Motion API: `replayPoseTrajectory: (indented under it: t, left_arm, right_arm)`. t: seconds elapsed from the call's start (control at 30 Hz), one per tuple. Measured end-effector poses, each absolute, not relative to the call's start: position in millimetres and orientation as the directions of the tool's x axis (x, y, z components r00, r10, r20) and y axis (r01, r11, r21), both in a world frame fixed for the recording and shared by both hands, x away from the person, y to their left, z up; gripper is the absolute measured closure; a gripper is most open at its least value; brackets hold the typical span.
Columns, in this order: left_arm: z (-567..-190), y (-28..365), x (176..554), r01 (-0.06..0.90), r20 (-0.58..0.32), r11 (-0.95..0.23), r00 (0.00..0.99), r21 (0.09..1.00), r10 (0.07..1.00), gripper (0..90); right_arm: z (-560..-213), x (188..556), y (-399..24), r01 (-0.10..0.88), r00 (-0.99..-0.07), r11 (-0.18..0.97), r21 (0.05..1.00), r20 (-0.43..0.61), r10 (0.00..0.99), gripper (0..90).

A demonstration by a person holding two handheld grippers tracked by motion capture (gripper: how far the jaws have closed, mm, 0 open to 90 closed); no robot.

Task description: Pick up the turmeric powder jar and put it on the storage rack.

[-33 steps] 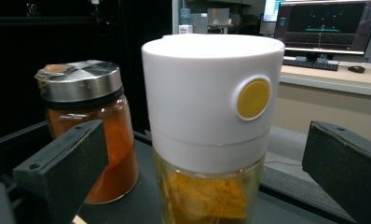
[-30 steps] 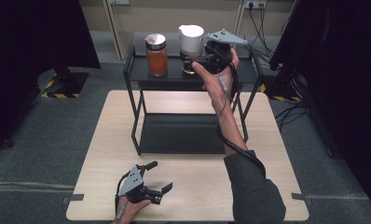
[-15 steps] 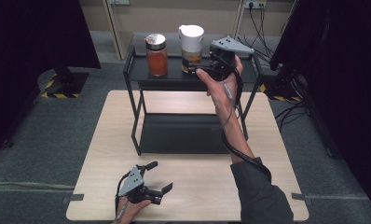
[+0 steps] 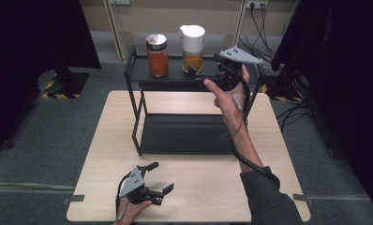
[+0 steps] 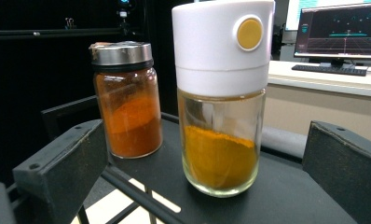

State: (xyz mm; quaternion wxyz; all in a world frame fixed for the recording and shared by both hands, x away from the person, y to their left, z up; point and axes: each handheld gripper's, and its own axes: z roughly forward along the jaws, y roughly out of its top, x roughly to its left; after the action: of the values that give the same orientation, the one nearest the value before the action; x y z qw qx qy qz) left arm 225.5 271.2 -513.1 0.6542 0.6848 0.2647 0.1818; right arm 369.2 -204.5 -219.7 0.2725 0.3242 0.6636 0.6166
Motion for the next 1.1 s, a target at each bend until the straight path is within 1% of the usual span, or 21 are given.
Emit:
replayPoseTrajectory:
  t: [0.4,0.73,1.1]
  left_arm:
    - [-513.1,271.0,225.4,0.124,-0.095,-0.006,0.793,0.992,0.601,1.4]
    - [-513.2,271.1,225.8,0.125,-0.096,-0.006,0.793,0.992,0.602,1.5]
    - [-513.2,270.9,225.5,0.125,-0.096,-0.006,0.792,0.992,0.603,1.5]
  right_arm:
    - [-232.7,358.3,-218.8,0.079,-0.670,0.013,0.997,0.044,0.741,0.4]
    - [-242.4,353.0,-223.0,0.077,-0.691,0.013,0.997,0.044,0.721,0.4]
    - [-252.2,341.5,-224.7,0.055,-0.717,0.031,0.998,0.018,0.697,0.4]
